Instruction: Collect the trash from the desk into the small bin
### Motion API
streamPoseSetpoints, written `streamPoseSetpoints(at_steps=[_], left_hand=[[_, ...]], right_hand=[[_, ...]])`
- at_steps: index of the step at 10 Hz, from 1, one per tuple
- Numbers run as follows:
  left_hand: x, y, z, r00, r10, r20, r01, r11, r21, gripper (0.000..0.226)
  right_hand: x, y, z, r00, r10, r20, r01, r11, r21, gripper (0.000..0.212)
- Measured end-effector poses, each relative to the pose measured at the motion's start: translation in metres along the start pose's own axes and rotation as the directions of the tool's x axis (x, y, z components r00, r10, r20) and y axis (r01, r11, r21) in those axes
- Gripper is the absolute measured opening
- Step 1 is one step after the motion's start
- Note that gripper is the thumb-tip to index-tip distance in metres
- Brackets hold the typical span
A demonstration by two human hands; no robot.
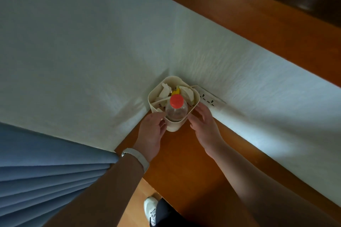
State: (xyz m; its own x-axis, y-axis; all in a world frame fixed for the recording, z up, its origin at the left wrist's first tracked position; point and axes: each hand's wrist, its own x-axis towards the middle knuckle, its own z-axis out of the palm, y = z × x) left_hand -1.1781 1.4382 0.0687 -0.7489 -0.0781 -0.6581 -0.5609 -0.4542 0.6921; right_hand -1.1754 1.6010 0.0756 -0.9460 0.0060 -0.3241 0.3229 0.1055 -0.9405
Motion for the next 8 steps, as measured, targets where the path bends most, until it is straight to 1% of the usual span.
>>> streamPoseSetpoints(at_steps=[2, 3, 4, 5, 6, 7, 8], left_hand=[[0.016, 0.007, 0.009, 0.999, -0.040, -0.005, 0.040, 0.997, -0.069, 0.036], [0.022, 0.011, 0.011, 0.999, -0.043, -0.015, 0.042, 0.996, -0.074, 0.037], [0.022, 0.016, 0.013, 0.999, -0.042, 0.017, 0.042, 0.998, -0.046, 0.031], [0.021, 0.018, 0.010, 0.999, -0.036, 0.036, 0.035, 0.999, 0.022, 0.029], [0.018, 0.023, 0.011, 0.998, -0.037, 0.055, 0.031, 0.992, 0.119, 0.028], [0.013, 0.026, 0.009, 0.999, 0.005, 0.052, -0.018, 0.964, 0.267, 0.012], [0.001, 0.024, -0.003, 0.998, 0.061, 0.008, -0.058, 0.896, 0.440, 0.028]], right_hand=[[0.017, -0.006, -0.002, 1.000, 0.001, -0.005, -0.001, 0.999, -0.037, 0.044], [0.026, -0.013, -0.001, 1.000, 0.015, -0.001, -0.015, 0.997, -0.077, 0.038], [0.032, -0.017, -0.001, 0.998, 0.056, -0.010, -0.057, 0.993, -0.103, 0.034], [0.032, -0.020, -0.003, 0.999, 0.043, -0.006, -0.044, 0.989, -0.139, 0.038], [0.026, -0.023, -0.003, 0.998, 0.055, -0.015, -0.057, 0.983, -0.176, 0.033], [0.017, -0.030, -0.001, 0.997, 0.039, -0.061, -0.051, 0.976, -0.212, 0.037], [-0.002, -0.041, -0.002, 0.996, 0.018, -0.087, -0.043, 0.956, -0.289, 0.033]])
